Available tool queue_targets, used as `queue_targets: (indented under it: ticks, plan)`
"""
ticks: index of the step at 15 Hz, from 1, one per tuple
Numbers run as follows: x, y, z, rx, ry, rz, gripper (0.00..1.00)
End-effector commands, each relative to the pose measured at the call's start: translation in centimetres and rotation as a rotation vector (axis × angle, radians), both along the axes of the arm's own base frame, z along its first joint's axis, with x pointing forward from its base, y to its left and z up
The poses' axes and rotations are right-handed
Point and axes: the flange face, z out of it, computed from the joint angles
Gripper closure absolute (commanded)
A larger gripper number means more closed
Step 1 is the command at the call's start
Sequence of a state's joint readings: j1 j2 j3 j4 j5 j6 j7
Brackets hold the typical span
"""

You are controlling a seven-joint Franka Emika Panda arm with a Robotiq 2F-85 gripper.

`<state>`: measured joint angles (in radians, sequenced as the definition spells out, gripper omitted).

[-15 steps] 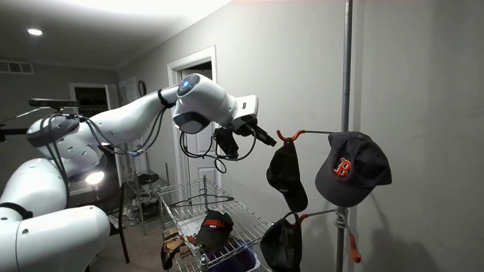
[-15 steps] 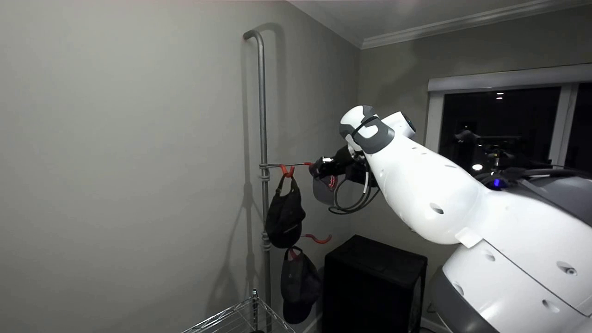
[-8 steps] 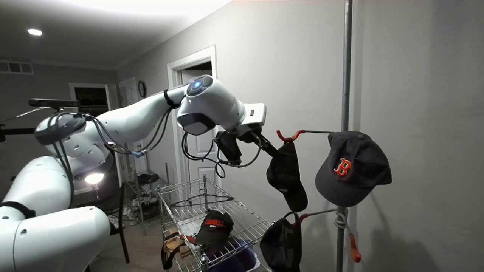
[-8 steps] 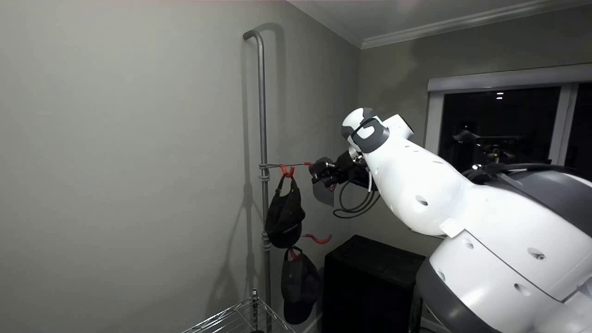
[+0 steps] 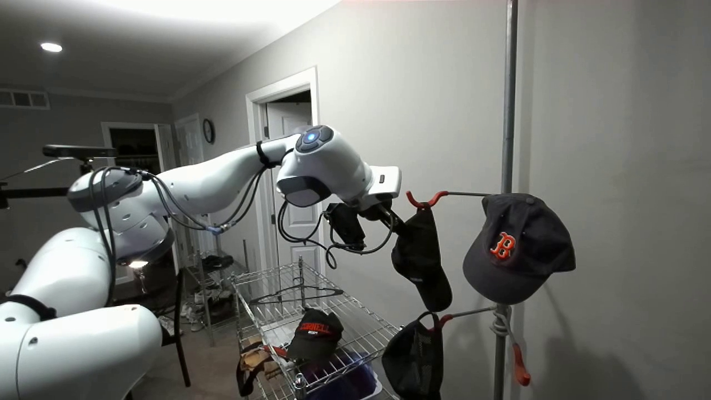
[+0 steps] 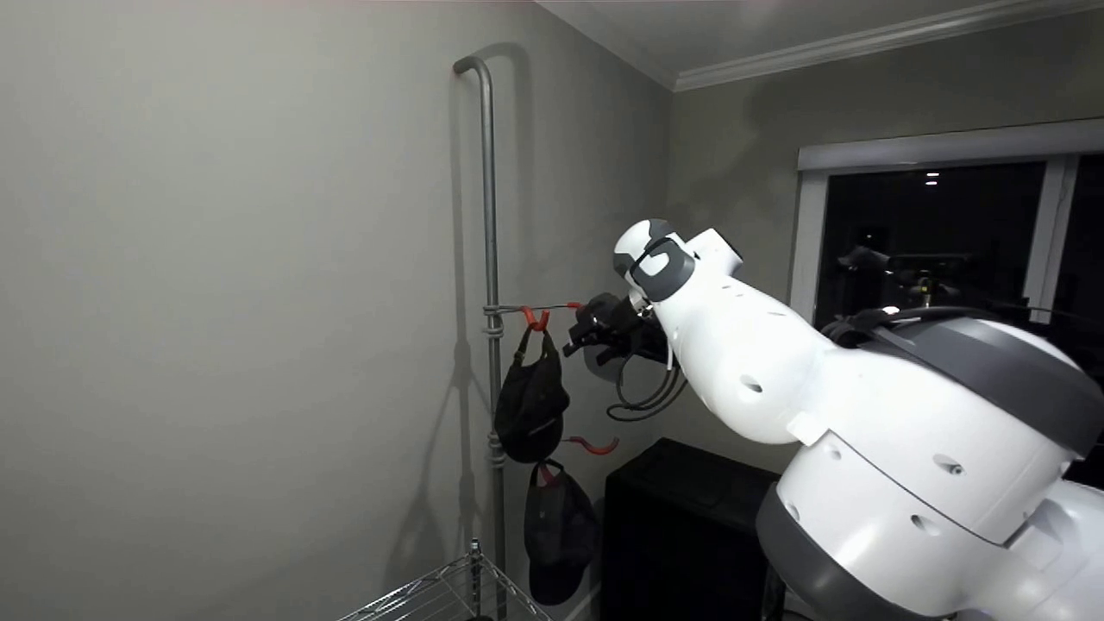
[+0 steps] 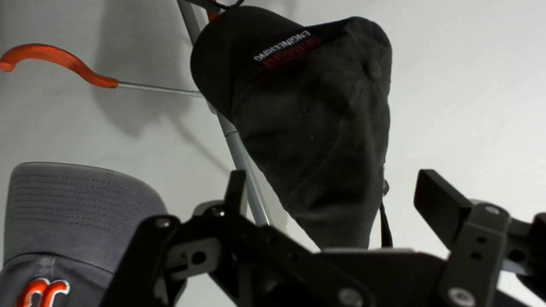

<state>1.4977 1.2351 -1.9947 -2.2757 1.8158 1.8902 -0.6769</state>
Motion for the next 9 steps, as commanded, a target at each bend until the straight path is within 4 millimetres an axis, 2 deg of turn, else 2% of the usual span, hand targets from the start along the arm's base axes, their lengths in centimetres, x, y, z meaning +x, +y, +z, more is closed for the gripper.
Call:
queue_targets:
  ticks: [1, 5, 6, 7, 9]
  plan:
    - [1.6, 1.6, -1.0, -0.011, -0.071, 0.020, 0.00]
    - [4.0, 3.6, -3.1, -0.034, -0.138, 0.004, 0.00]
    - [4.6, 4.3, -3.8, -0.042, -0.152, 0.000, 0.25]
    - [5.1, 4.8, -4.3, -0.047, -0.157, -0.005, 0.26]
    - [5.7, 5.8, -5.0, -0.060, -0.177, -0.013, 0.40]
